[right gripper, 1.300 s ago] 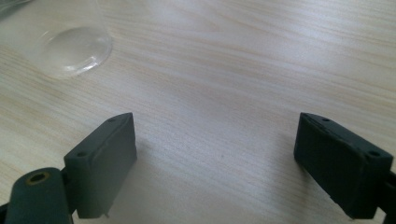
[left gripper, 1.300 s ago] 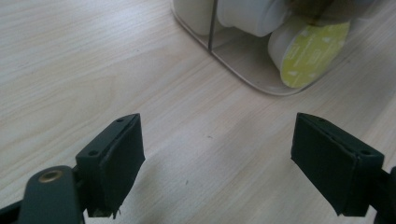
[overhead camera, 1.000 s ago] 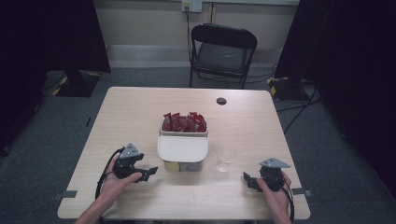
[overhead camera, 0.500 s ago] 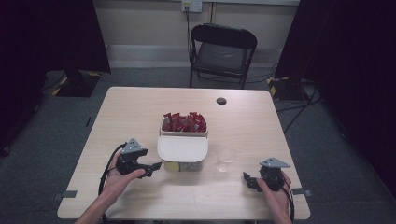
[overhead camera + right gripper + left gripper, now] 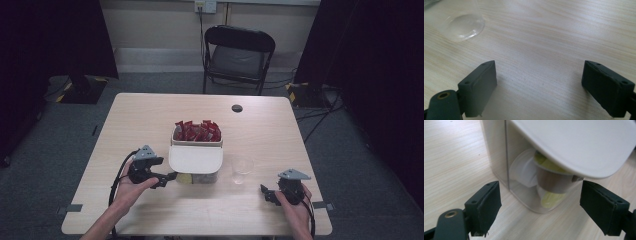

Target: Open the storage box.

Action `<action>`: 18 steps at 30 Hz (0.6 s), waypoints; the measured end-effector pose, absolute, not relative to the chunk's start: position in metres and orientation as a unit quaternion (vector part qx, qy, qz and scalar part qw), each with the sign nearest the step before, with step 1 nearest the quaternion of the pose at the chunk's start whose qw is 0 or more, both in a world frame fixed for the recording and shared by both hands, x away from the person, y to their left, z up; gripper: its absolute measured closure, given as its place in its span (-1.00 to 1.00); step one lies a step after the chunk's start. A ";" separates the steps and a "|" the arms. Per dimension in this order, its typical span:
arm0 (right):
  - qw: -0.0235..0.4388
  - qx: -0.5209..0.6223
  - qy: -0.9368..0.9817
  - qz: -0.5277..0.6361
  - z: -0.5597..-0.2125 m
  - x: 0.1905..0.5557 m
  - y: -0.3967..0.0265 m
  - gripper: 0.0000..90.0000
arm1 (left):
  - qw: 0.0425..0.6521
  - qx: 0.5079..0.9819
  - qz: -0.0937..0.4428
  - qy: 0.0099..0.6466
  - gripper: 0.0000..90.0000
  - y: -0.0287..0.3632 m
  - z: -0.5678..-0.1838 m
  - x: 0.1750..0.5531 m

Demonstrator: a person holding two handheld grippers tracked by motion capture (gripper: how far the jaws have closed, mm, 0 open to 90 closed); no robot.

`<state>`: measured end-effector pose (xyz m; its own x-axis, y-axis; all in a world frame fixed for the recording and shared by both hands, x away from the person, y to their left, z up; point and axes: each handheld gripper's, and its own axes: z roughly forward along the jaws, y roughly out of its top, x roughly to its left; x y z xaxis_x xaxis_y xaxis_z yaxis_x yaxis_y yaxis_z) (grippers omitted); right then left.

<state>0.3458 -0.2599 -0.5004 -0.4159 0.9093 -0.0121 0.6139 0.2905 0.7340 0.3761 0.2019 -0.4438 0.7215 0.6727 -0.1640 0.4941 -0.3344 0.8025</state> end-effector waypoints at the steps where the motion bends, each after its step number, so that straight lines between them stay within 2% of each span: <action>1: 0.221 0.493 0.772 0.334 -0.500 0.346 -0.260 -0.73 | 0.450 0.813 0.100 0.357 -0.63 0.201 -0.443 0.376; 18: 0.220 0.492 0.773 0.334 -0.500 0.346 -0.260 -0.73 | 0.458 0.814 0.085 0.347 -0.64 0.190 -0.433 0.379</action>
<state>0.3460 -0.2601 -0.5004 -0.4186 0.9081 -0.0115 0.6139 0.2923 0.7332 0.3790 0.1898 -0.4328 0.7447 0.6429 -0.1790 0.4867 -0.3397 0.8048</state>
